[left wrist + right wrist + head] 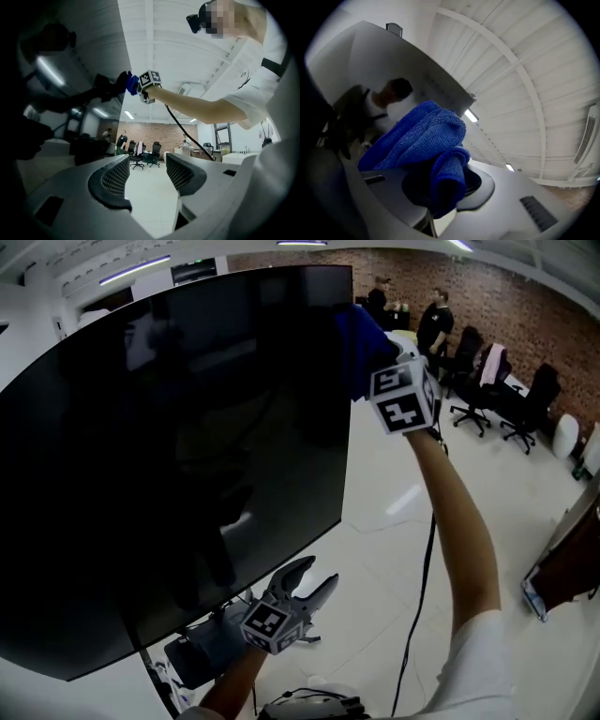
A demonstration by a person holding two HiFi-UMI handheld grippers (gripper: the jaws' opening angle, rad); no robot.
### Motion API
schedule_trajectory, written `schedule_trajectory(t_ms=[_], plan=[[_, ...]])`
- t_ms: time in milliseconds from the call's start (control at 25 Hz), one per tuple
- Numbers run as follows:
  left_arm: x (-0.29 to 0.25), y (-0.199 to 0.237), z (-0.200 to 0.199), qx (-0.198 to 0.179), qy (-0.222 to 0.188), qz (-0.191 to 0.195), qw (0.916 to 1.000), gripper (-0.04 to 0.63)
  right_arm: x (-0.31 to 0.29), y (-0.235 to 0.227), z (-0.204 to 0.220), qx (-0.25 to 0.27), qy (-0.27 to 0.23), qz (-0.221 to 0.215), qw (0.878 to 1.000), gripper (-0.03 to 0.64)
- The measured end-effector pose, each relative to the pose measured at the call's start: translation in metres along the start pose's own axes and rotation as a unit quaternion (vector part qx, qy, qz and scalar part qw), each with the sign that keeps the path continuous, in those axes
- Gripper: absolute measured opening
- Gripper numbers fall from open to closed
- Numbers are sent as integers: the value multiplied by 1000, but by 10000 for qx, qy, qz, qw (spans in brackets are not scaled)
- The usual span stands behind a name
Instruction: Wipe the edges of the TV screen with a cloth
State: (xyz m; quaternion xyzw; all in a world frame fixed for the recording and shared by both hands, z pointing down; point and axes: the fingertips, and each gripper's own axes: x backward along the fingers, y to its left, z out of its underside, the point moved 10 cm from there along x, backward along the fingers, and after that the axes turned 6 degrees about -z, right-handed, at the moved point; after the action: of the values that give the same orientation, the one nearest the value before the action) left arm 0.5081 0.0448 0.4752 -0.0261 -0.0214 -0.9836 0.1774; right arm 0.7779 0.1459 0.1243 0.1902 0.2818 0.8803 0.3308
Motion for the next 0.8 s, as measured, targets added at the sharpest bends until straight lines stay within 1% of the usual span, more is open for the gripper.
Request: schedule_trajectory(t_ms=[80, 120, 160, 280, 360, 480, 600, 680, 800], plan=[[-2, -7, -5, -43, 41, -56, 10000, 228, 4, 27, 35, -155, 97, -170, 9997, 77], [-2, -11, -9, -57, 41, -95, 9999, 212, 6, 41, 54, -255, 146, -257, 9992, 77], [-3, -14, -9, -89, 41, -121, 9999, 210, 9, 54, 72, -347, 209, -343, 9986, 76], [-6, -14, 7, -179, 83, -104, 9998, 212, 16, 96, 135, -588, 493, -675, 9948, 75], [-4, -15, 23, -106, 146, -87, 9998, 212, 22, 132, 182, -717, 792, -999, 9892, 75], [-6, -13, 42, 27, 161, 27, 9999, 213, 28, 184, 252, -902, 1372, -1406, 9764, 75], [-15, -8, 58, -32, 254, 92, 9996, 213, 31, 225, 309, -1236, 1915, -1563, 9610, 75], [-13, -10, 67, 17, 371, 61, 9993, 213, 36, 250, 338, -1597, 2255, -1626, 9472, 74], [-5, -11, 79, 151, 510, -15, 9986, 213, 42, 282, 369, -2059, 2665, -1694, 9262, 72]])
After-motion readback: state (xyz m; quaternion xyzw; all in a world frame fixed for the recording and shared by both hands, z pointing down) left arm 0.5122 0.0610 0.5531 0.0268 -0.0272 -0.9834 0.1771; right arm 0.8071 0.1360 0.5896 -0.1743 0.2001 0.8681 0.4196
